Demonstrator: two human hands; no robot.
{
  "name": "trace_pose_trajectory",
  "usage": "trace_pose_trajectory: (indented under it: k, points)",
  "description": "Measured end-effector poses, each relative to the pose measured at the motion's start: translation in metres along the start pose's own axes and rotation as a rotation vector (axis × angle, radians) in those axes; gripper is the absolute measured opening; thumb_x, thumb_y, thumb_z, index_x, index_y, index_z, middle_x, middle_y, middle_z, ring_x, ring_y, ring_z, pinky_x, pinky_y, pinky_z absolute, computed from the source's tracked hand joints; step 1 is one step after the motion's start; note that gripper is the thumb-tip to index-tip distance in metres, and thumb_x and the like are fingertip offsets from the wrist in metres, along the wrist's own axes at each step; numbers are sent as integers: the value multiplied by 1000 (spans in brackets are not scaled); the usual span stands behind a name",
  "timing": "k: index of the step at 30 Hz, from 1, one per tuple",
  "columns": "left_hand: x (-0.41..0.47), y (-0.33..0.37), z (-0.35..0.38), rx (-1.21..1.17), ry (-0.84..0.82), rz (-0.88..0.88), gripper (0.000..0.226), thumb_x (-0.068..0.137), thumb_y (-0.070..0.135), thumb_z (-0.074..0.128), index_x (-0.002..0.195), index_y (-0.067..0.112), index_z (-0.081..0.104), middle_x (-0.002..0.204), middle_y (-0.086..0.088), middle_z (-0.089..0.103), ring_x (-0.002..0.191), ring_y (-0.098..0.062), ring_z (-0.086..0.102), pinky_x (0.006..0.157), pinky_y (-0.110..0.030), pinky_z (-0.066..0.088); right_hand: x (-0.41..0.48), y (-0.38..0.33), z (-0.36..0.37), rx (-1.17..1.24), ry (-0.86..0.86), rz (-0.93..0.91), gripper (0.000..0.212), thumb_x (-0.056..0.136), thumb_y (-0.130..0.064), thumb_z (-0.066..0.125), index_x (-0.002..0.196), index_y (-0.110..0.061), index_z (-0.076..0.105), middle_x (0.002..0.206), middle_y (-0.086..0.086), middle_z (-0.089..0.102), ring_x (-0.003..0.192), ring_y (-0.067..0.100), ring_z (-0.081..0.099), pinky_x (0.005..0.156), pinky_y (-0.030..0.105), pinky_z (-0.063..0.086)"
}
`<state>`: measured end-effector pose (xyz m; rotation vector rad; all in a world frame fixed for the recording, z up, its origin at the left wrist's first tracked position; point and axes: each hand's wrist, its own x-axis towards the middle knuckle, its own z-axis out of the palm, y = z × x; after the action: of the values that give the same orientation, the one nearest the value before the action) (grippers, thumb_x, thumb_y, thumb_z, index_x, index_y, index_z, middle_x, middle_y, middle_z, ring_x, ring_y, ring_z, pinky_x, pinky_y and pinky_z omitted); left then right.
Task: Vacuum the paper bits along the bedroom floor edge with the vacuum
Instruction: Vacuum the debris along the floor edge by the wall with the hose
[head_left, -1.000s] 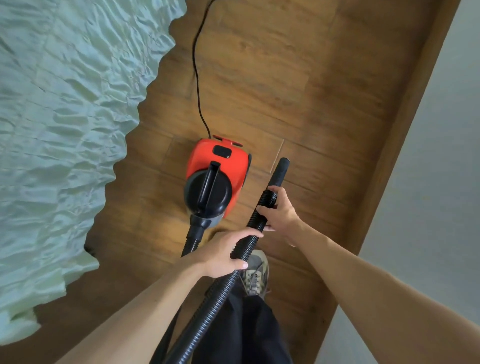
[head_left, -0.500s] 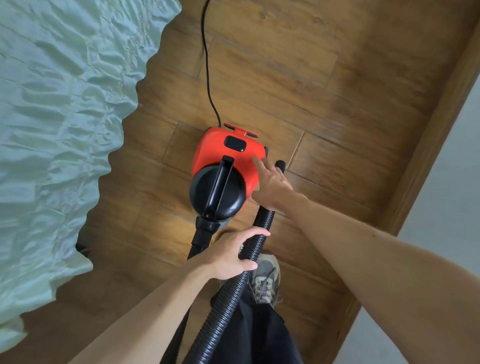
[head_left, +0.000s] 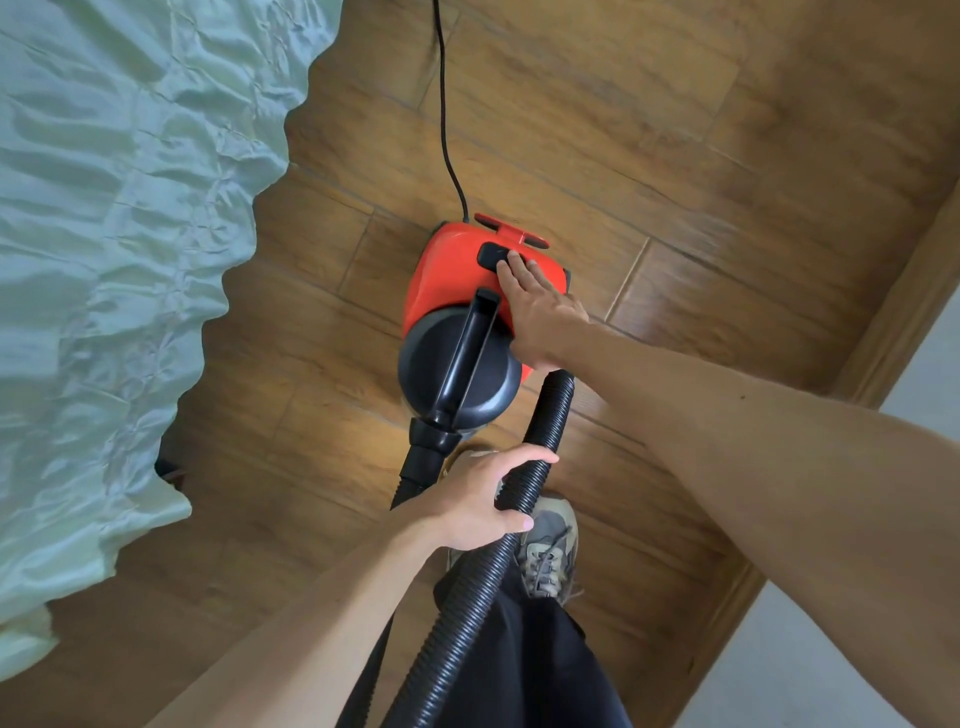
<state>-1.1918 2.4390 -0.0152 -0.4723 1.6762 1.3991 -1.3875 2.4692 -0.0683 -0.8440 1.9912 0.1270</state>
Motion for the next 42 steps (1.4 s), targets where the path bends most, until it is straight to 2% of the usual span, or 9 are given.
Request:
trace_pose_trajectory:
  k: [6, 11, 15, 18, 21, 25, 29, 36, 42]
  points:
    - [3, 8, -9, -16, -13, -1, 68, 86, 18, 69, 132, 59, 40, 138, 6, 50, 119, -23, 55, 100, -41, 50, 5, -6, -8, -117, -26, 12, 96, 90, -5, 60, 158, -12, -7, 166, 1, -14, 154, 22, -7, 121, 58, 12]
    - [-1, 14, -12, -20, -1, 6, 68, 86, 17, 70, 131, 58, 40, 126, 10, 53, 90, -12, 59, 90, -40, 55, 7, 0, -23, -44, -107, -33, 84, 93, -11, 51, 159, -15, -1, 167, 0, -9, 153, 27, -4, 120, 60, 14]
    - [-4, 13, -10, -10, -1, 21, 68, 86, 18, 70, 132, 58, 40, 133, 12, 50, 97, -10, 57, 94, -40, 54, -18, 24, -6, 306, 60, 23, 81, 87, -5, 49, 159, -21, 15, 166, 9, 11, 152, 29, 11, 123, 42, 15]
    - [-7, 11, -5, -2, -10, 11, 70, 85, 19, 71, 132, 60, 39, 137, 11, 49, 112, -15, 56, 98, -42, 52, -54, 46, 29, 635, 217, 219, 74, 84, -9, 53, 153, -26, 31, 148, 15, 38, 140, 33, 32, 114, 36, 31]
    - [-11, 11, -2, -3, -18, 8, 69, 87, 18, 71, 134, 58, 39, 138, 10, 48, 120, -15, 52, 102, -39, 49, -88, 56, 57, 931, 141, 389, 66, 90, -21, 61, 149, -34, 34, 137, 10, 51, 130, 27, 46, 102, 37, 45]
    - [-15, 15, 3, 13, -21, -1, 67, 87, 21, 72, 134, 56, 40, 135, 10, 50, 119, -14, 50, 102, -40, 49, -126, 44, 69, 1338, -43, 428, 52, 97, -29, 62, 142, -41, 38, 109, 9, 68, 91, 22, 68, 80, 42, 61]
    - [-18, 21, 14, 35, -38, -6, 67, 86, 26, 74, 136, 56, 40, 135, 7, 50, 123, -13, 47, 103, -35, 45, -143, 35, 85, 1464, -44, 420, 53, 97, -21, 63, 142, -37, 40, 111, 19, 69, 82, 24, 70, 78, 45, 62]
    - [-23, 28, 39, 3, -50, -21, 61, 84, 34, 74, 131, 57, 44, 129, 10, 51, 118, -12, 53, 101, -41, 51, -163, 42, 112, 1532, 13, 443, 58, 91, -19, 70, 139, -38, 42, 103, 11, 71, 75, 18, 73, 68, 36, 62]
    - [-33, 34, 70, -61, -47, -81, 56, 86, 35, 73, 127, 59, 46, 119, 8, 53, 98, -25, 68, 89, -45, 58, -180, 59, 134, 1567, 36, 426, 43, 95, -13, 65, 131, -33, 53, 100, 6, 68, 76, 20, 71, 70, 38, 62]
